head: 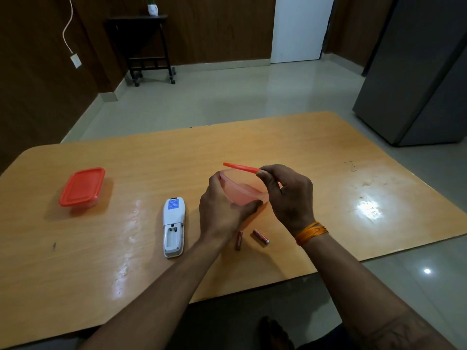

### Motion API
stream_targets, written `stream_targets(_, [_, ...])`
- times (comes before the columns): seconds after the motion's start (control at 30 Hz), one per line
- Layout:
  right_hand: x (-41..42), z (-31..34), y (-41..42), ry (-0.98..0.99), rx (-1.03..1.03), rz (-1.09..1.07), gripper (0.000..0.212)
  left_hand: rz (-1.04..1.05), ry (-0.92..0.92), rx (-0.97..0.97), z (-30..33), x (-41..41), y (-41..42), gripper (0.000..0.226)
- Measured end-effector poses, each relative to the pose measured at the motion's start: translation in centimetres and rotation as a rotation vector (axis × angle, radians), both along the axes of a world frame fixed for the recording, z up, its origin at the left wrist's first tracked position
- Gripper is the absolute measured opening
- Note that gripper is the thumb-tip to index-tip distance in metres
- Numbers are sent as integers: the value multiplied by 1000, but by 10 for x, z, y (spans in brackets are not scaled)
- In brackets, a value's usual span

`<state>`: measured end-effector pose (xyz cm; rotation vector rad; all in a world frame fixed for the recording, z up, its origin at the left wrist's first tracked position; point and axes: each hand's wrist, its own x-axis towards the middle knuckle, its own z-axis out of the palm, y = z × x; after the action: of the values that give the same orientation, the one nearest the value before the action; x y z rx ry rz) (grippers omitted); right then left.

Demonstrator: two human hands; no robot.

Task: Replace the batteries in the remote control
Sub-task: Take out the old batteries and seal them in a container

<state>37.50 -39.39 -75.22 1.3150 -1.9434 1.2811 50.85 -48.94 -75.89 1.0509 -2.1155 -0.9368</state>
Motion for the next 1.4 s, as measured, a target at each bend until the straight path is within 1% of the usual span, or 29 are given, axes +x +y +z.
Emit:
stream_targets(0.1, [-1,1,0,12,5,-7,20,1,10,6,-2,0,-1,114])
stream_targets(0.17, [-3,-3,1,39,56,-13,17,4,17,21,-3,-1,-2,113])
stream_targets(0.27, [-14,-15,5,26,141,-40,23,-1,30,24,-5,-3,-2,114])
stream_targets(0.4, [-23,-19,6,-15,135,-82,13,-18,45,46,-6,-7,-2,116])
stream_targets(0.5, [-28,-14,6,-101,62,-131,9,-27,71,77,-7,-14,0,113])
stream_targets(0.67, [-40,-11,14,-209,-25,-216,11,-40,107,102,-11,-27,13,106])
stream_targets(0.8, [-57,-5,23,-338,-149,-371,18,-25,99,143,-15,-35,16,109])
stream_targets(0.93, [-67,1,34,-450,-221,-436,23,5,66,119,-15,-46,16,113])
stream_targets(1.0, [-71,4,39,-518,-245,-466,26,26,57,124,-17,-54,17,111])
stream_targets(1.07, [-74,7,45,-589,-248,-502,29,46,48,144,-19,-62,19,103])
stream_targets(1.17, [-80,9,56,-667,-198,-558,28,73,15,168,-23,-68,21,94])
stream_targets(1.3, [-84,8,71,-749,-130,-580,27,109,-37,160,-25,-73,20,95])
stream_targets(1.4, [-85,2,79,-850,-49,-568,25,135,-49,153,-22,-74,18,99])
